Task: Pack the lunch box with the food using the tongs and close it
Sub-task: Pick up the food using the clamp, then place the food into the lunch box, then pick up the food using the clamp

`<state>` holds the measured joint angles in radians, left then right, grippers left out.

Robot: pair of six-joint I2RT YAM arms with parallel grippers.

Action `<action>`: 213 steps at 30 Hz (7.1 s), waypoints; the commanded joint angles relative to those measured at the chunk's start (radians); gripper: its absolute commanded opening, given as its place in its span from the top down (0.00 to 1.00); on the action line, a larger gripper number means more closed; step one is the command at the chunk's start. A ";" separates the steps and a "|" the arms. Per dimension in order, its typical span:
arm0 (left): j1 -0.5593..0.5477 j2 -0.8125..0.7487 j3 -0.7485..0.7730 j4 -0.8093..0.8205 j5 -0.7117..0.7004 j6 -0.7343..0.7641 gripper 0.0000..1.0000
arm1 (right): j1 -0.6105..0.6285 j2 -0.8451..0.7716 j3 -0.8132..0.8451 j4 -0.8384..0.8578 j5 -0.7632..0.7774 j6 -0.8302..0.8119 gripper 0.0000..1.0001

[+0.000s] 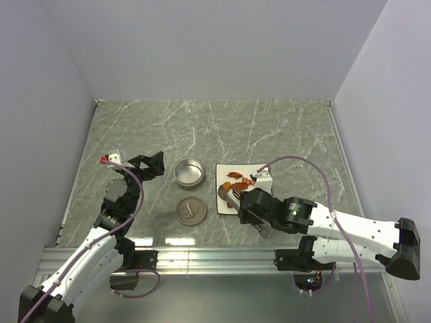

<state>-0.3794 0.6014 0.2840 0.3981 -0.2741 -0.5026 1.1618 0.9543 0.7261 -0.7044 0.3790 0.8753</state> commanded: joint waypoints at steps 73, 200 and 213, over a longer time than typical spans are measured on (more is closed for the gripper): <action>-0.003 -0.061 -0.026 0.016 0.012 -0.019 0.01 | -0.024 0.330 0.351 0.117 0.134 -0.226 0.78; -0.003 -0.072 -0.032 0.012 0.036 -0.028 0.00 | 0.338 0.238 0.157 -0.234 0.239 0.263 0.65; -0.003 -0.080 -0.032 0.004 0.033 -0.030 0.01 | 0.271 0.307 0.298 -0.237 0.326 0.133 0.70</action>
<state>-0.3794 0.5331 0.2523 0.3786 -0.2573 -0.5186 1.4544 1.2556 0.9482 -0.9531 0.6182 1.0584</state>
